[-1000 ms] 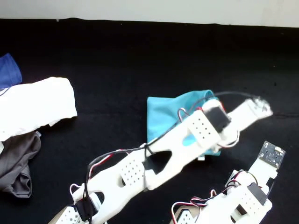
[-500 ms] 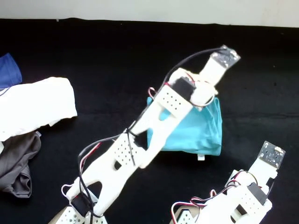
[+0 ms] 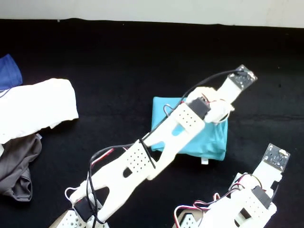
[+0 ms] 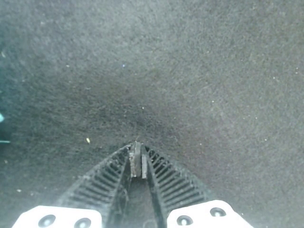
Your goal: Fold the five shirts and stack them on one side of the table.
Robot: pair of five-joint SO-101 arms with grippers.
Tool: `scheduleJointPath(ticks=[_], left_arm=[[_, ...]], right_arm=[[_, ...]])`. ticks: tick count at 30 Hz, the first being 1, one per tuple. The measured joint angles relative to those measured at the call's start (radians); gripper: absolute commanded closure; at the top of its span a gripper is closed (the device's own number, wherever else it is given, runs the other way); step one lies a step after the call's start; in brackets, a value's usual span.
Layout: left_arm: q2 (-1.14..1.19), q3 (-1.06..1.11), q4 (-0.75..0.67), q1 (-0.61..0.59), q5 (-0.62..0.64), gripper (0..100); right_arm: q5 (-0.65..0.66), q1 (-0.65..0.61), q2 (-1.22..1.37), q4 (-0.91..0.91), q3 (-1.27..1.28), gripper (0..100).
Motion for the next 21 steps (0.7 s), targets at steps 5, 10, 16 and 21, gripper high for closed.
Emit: scheduleJointPath(ticks=[5,10,16,21], left_arm=[[-0.127,0.0,0.023,-0.031,0.0,98],[-0.149,-0.002,0.201,-0.023,-0.003,98],[-0.144,-0.002,0.365,-0.003,-0.003,98],[-0.051,-0.002,0.37,0.072,-0.003,98]], right_arm=[[0.0,0.0,0.0,0.0,0.0,99.1],[0.0,0.0,0.0,0.0,0.0,99.1],[0.0,0.0,0.0,0.0,0.0,99.1],[0.0,0.0,0.0,0.0,0.0,99.1]])
